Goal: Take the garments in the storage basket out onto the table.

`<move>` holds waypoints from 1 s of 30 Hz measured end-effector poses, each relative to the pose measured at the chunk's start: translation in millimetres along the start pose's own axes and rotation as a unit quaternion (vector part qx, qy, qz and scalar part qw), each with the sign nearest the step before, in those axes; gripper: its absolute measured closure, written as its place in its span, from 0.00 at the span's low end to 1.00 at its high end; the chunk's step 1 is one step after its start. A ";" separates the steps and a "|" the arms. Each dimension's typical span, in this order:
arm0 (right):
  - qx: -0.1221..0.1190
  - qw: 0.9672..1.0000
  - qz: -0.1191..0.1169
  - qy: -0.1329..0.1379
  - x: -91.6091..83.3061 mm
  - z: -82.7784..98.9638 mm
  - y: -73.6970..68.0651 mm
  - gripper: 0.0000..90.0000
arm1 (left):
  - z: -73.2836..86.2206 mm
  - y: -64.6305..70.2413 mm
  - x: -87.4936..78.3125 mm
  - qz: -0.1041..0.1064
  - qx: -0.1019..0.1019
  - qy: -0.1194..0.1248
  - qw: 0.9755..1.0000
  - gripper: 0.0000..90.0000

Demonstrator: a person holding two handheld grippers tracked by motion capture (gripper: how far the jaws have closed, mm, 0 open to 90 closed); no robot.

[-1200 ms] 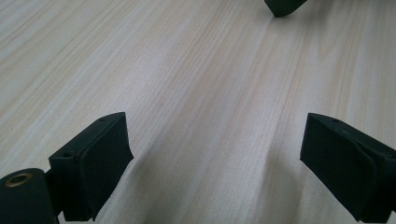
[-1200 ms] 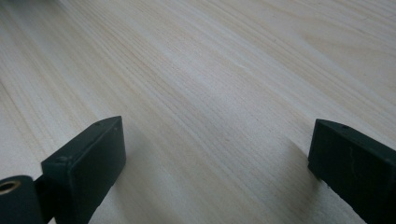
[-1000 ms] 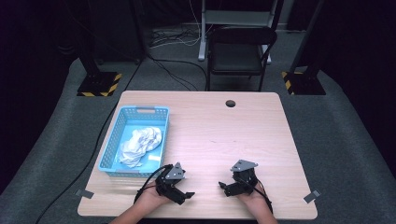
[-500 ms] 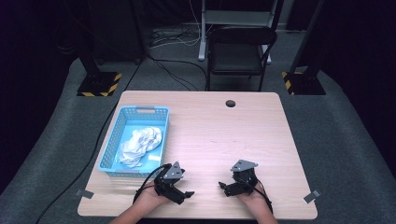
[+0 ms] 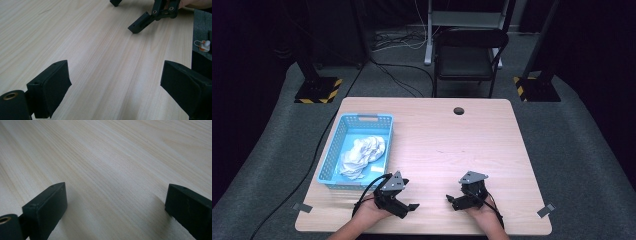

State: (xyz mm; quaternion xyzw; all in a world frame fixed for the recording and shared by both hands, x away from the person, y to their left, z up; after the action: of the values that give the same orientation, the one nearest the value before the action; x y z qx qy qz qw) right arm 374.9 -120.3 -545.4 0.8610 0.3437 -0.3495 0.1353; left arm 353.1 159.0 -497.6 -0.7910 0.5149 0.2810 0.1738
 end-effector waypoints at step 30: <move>0.000 1.000 0.000 0.000 0.0 0.0 0.0 0.04 | -4.1 -19.4 -29.5 -0.029 -0.032 0.031 0.999 0.09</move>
State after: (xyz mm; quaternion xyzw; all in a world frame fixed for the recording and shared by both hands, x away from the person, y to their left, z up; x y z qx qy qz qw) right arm 374.9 -120.2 -545.4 0.8610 0.3438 -0.3495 0.1352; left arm 362.7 185.8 -476.3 -0.8190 0.4879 0.2675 0.1401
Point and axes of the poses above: each handheld gripper's, and its own axes: x roughly forward along the jaws, z roughly out of its underside, y roughly to its right, the point moved 2 cm from there along x, roughly forward along the jaws, and after that the axes turned 1 degree about x, right-handed, at the moved point
